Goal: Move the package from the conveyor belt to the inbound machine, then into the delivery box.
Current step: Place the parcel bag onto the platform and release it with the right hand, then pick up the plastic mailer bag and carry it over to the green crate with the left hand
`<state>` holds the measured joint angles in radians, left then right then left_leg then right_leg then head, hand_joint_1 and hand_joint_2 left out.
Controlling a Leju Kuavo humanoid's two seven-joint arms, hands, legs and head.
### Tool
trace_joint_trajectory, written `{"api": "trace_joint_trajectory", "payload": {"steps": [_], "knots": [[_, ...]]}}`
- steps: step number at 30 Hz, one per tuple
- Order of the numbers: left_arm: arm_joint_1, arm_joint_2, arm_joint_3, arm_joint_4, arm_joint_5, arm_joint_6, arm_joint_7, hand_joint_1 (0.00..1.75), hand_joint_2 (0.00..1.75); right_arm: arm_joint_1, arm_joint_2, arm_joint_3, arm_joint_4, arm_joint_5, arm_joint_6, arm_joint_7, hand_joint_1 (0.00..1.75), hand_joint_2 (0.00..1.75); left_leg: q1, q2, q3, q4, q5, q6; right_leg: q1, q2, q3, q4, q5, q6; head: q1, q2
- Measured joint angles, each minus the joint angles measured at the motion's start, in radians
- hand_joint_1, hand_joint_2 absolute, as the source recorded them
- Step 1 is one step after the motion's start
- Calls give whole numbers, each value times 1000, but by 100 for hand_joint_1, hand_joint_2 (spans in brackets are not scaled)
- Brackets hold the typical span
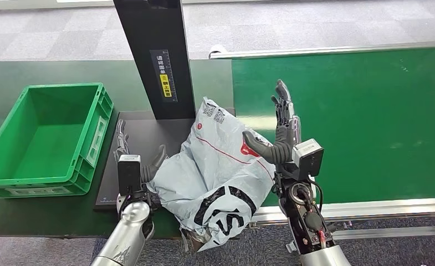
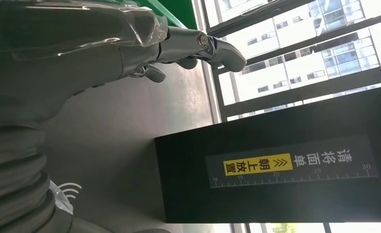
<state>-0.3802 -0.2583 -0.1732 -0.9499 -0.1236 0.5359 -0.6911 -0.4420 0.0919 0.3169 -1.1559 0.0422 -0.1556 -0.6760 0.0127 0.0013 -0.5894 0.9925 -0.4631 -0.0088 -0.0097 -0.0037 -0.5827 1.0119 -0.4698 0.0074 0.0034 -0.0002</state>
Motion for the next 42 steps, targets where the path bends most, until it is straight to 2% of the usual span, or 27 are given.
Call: {"api": "trace_joint_trajectory", "payload": {"steps": [7, 14, 16, 23, 33, 34, 37, 38, 40, 42], "knots": [[-15, -4, -25, 29, -107, -41, 59, 0, 175, 35, 0, -18, -43, 18, -3, 12, 0, 175, 0, 0, 0, 0, 0, 0, 0, -1, 0, 0, 0, 0, 0, 0], [-69, -37, -121, 89, -195, -255, 114, 0, 175, 80, -10, -102, -112, -47, -46, 64, 0, 175, -1, -1, -1, 0, 0, 0, -1, 0, 0, 0, 0, 0, 0, 0], [-77, -44, -150, 102, -211, -284, 130, 0, 175, 97, -15, -118, -128, -53, -49, 68, 0, 175, -1, 0, 0, 0, 0, 0, -1, 0, 0, 0, 0, 0, 0, 0], [-106, -43, -217, 184, -348, -302, 267, 0, 175, 115, -16, -138, -168, -51, -53, 99, 0, 175, 0, 0, -1, 0, 0, 0, 0, 0, 0, 0, 0, 0, 0, 0], [-67, 1, -220, 228, -436, -272, 372, 0, 175, 69, 9, -110, -156, -46, -6, 136, 0, 175, 0, 0, -1, 0, 0, 0, 0, 0, 0, 0, 0, 0, 0, 0], [-62, 4, -219, 227, -442, -273, 381, 14, 175, 62, 10, -107, -152, -46, -3, 138, 0, 175, 0, 0, -1, 0, 0, 0, 0, 0, 0, 0, 0, 0, 0, 0], [-52, 9, -219, 223, -453, -274, 393, 134, 175, 47, 13, -102, -140, -46, -1, 140, 0, 175, 0, 0, -1, 0, 0, 0, 0, 0, 0, 0, 0, 0, 0, 0], [-50, 11, -219, 222, -457, -275, 397, 164, 175, 44, 14, -101, -136, -46, 0, 140, 0, 175, 0, -1, -1, 0, 0, 0, 0, 0, 0, 0, 0, 0, 0, 0], [-45, 12, -219, 218, -475, -279, 410, 173, 175, 38, 15, -100, -130, -46, 3, 140, 0, 175, 0, -1, -1, 0, 0, 0, 0, 0, 0, 0, 0, 0, 0, 0], [-42, 13, -218, 213, -509, -286, 427, 175, 175, 35, 15, -99, -123, -48, 6, 141, 0, 175, 0, -1, -1, 0, 0, 0, 0, 0, 0, 0, 0, 0, 0, 0]]}}
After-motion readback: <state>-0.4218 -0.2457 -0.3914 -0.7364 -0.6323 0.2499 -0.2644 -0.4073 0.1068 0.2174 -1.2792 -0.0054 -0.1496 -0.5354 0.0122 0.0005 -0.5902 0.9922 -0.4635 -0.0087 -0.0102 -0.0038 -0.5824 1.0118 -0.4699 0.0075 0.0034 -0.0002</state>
